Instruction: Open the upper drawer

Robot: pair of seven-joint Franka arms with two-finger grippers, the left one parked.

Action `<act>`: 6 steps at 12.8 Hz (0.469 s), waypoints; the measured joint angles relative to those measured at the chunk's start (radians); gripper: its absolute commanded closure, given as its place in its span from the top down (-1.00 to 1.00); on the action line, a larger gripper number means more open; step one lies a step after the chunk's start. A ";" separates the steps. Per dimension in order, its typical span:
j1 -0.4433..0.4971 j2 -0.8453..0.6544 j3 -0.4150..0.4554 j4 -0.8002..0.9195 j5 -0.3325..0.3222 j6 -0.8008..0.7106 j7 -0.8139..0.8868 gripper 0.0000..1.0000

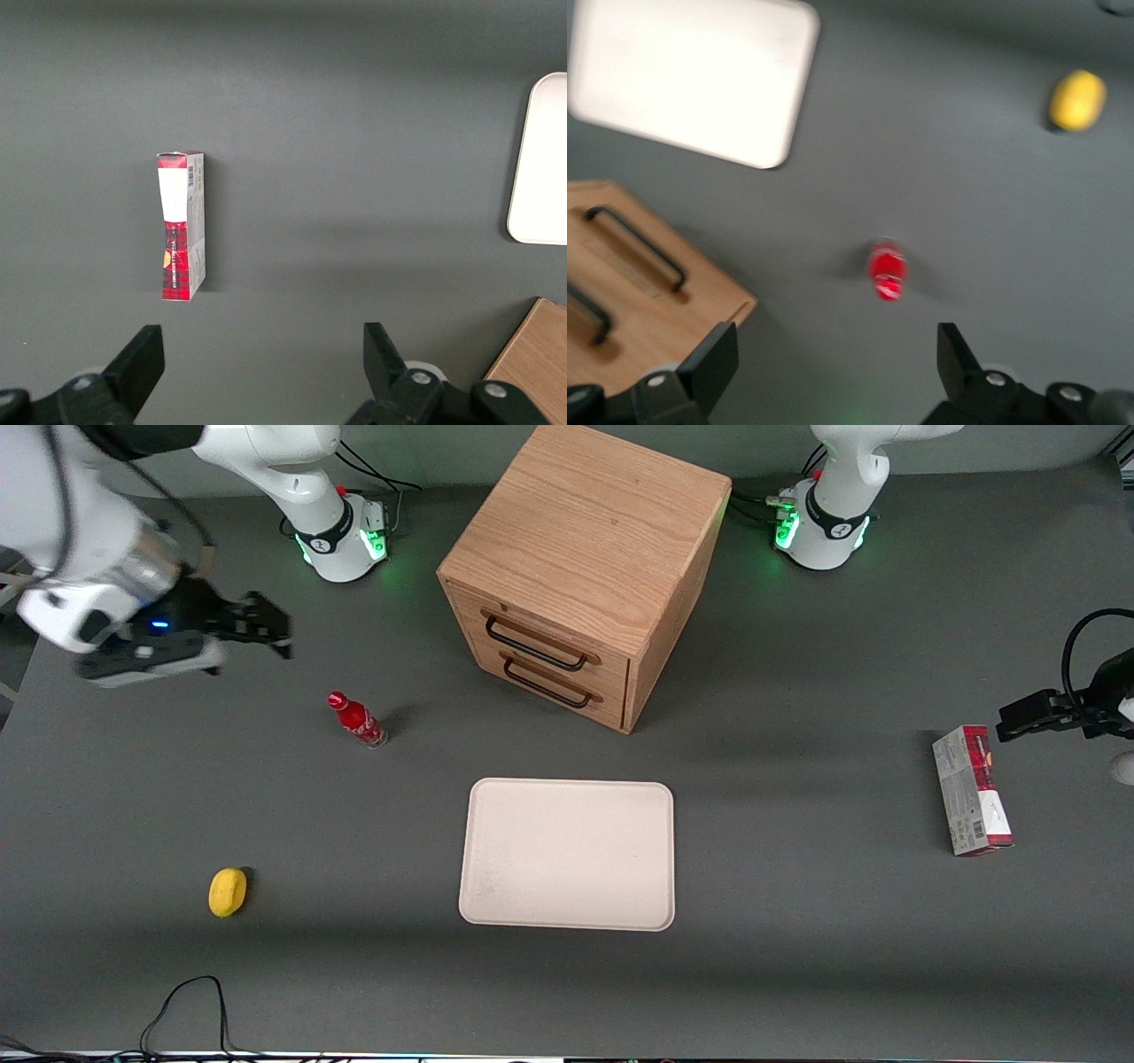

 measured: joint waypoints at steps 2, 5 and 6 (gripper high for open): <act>0.004 0.094 0.155 0.088 0.000 -0.003 0.005 1.00; 0.007 0.174 0.353 0.172 0.000 -0.016 -0.011 1.00; 0.008 0.188 0.399 0.178 0.000 -0.019 -0.041 1.00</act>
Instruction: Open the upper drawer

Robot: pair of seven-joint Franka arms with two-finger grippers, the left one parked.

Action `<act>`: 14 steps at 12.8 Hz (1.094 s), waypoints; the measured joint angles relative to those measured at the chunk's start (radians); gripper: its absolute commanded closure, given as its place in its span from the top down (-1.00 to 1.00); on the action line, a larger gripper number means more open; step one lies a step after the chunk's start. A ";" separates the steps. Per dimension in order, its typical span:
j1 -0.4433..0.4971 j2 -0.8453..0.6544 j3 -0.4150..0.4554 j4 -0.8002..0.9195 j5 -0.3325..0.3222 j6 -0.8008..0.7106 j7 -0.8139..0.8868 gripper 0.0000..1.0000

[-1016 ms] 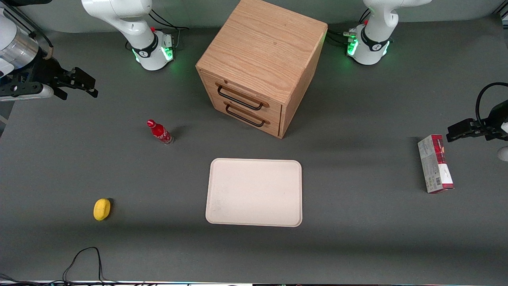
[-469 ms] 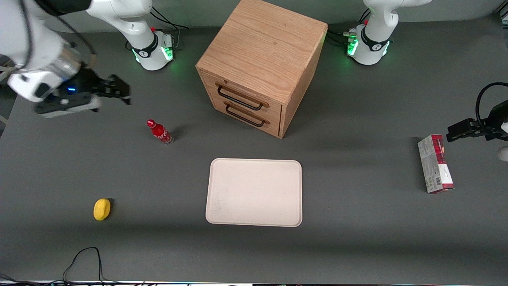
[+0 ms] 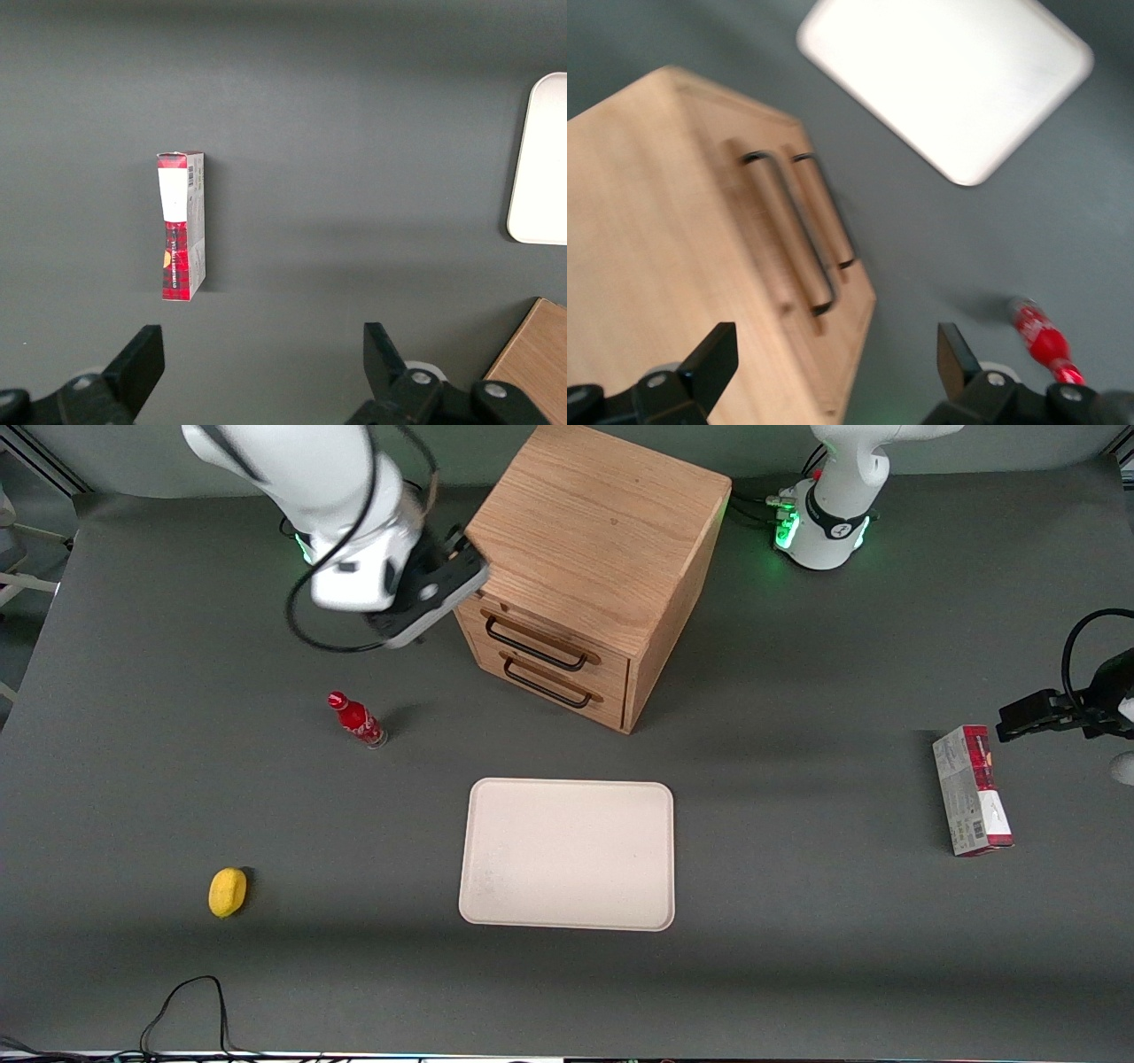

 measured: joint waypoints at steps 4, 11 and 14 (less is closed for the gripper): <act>-0.001 0.067 0.039 -0.001 0.000 -0.007 -0.176 1.00; -0.003 0.262 0.038 -0.078 -0.001 0.137 -0.345 1.00; -0.002 0.283 0.038 -0.142 -0.005 0.225 -0.348 1.00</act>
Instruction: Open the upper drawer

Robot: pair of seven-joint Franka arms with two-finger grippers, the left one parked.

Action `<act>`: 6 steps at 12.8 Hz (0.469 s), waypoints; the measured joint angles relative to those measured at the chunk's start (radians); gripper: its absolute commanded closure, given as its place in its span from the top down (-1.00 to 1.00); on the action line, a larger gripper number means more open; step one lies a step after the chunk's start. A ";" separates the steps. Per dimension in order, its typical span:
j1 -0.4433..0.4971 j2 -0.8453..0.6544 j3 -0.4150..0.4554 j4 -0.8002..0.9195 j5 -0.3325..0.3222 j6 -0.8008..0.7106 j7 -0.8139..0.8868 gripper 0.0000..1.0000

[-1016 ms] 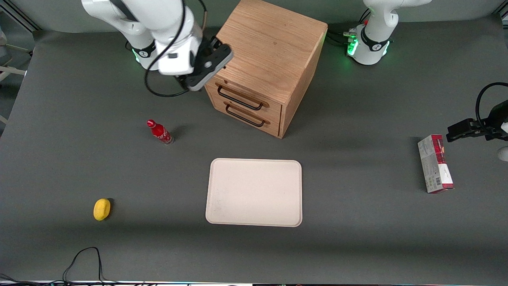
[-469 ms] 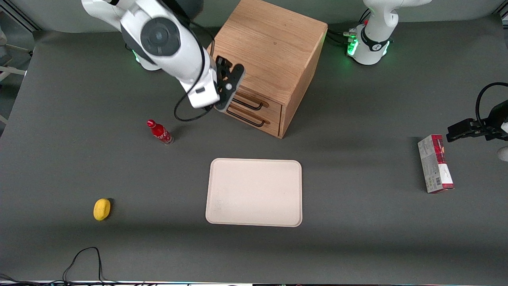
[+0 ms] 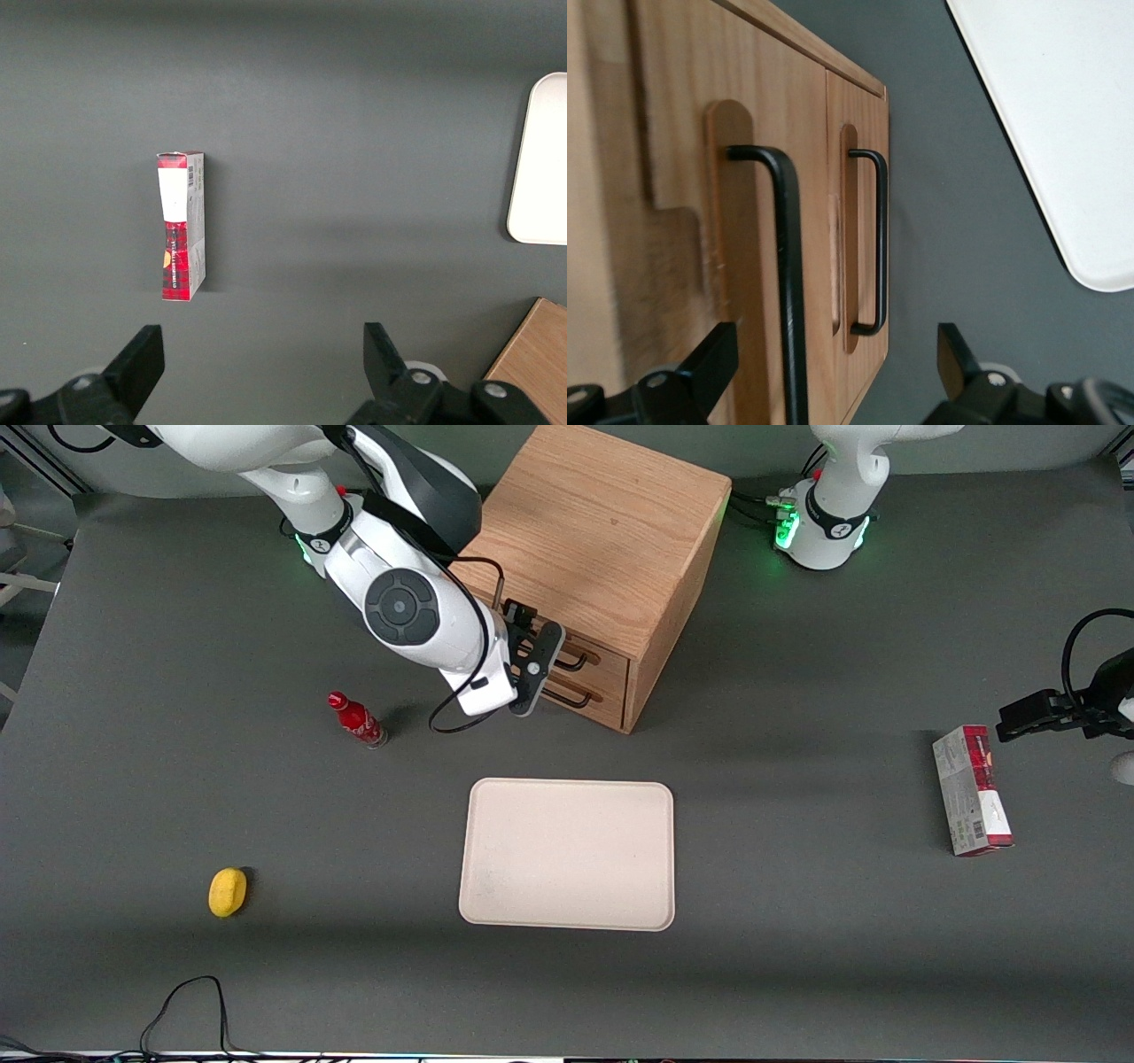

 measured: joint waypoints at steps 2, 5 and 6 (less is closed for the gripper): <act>0.001 0.000 0.000 -0.041 -0.005 0.052 -0.001 1.00; 0.000 0.001 0.000 -0.070 -0.020 0.093 -0.001 1.00; 0.000 0.002 0.000 -0.071 -0.041 0.094 -0.001 1.00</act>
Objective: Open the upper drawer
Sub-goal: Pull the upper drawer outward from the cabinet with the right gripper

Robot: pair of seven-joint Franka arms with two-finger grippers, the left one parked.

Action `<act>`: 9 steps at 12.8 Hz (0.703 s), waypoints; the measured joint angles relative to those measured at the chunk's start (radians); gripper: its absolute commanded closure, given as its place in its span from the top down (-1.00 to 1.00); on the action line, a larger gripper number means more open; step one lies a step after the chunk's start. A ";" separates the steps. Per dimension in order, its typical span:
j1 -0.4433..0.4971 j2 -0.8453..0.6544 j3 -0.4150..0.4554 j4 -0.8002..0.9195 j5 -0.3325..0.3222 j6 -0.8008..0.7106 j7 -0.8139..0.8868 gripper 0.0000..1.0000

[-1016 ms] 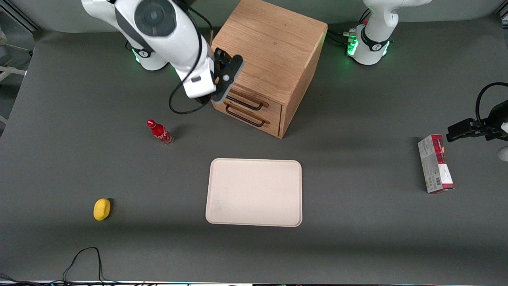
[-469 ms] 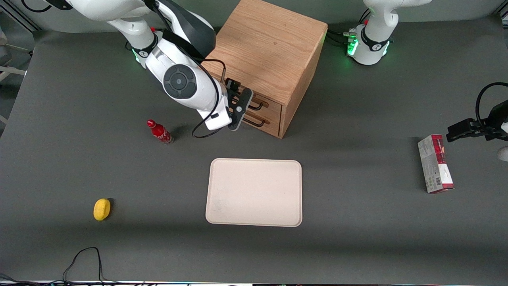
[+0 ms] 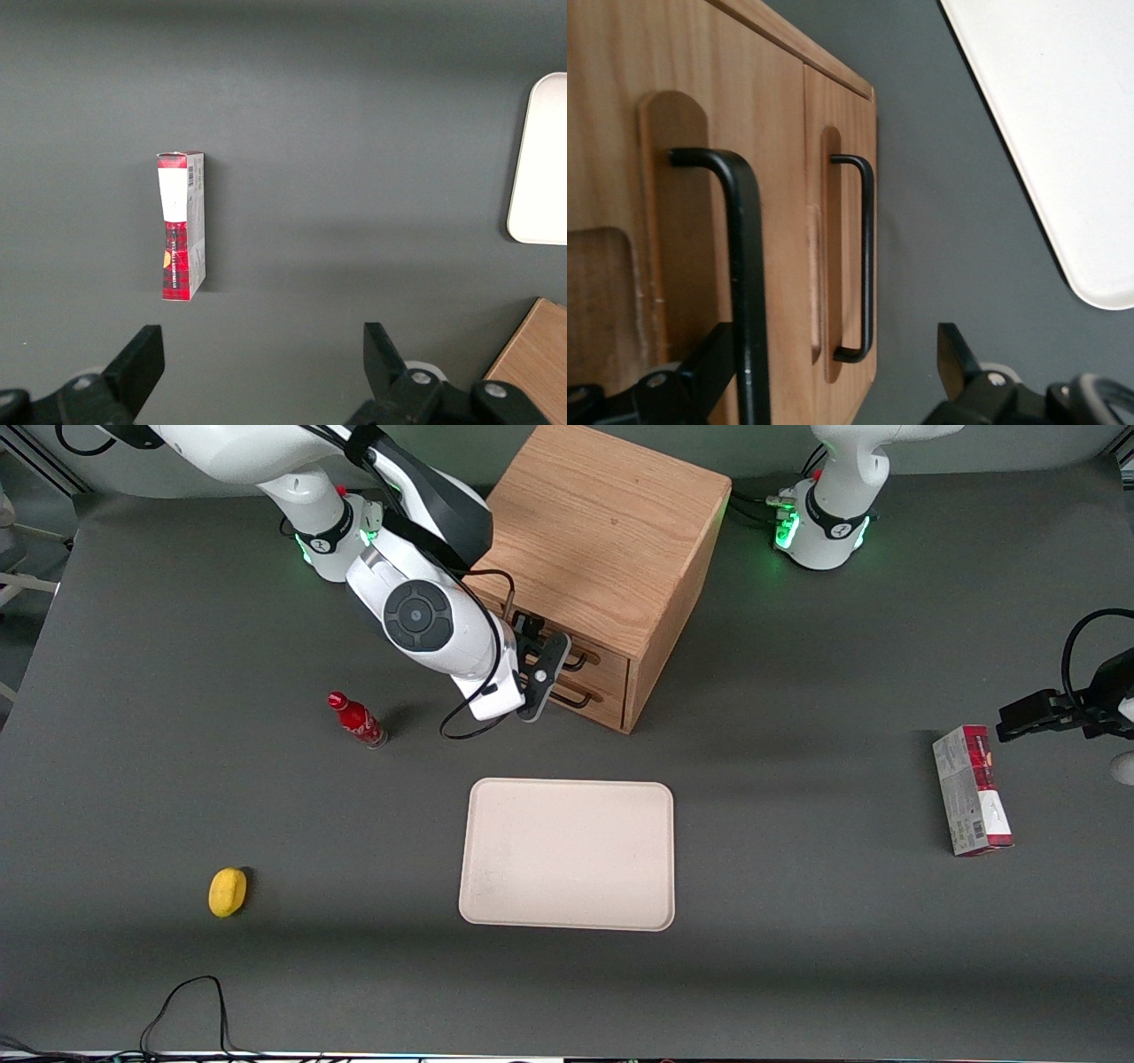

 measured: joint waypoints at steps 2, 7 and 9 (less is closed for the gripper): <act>-0.001 0.007 0.000 0.010 -0.045 0.003 0.000 1.00; -0.012 0.106 -0.058 0.173 -0.148 0.001 -0.048 1.00; -0.016 0.158 -0.115 0.247 -0.150 -0.001 -0.126 1.00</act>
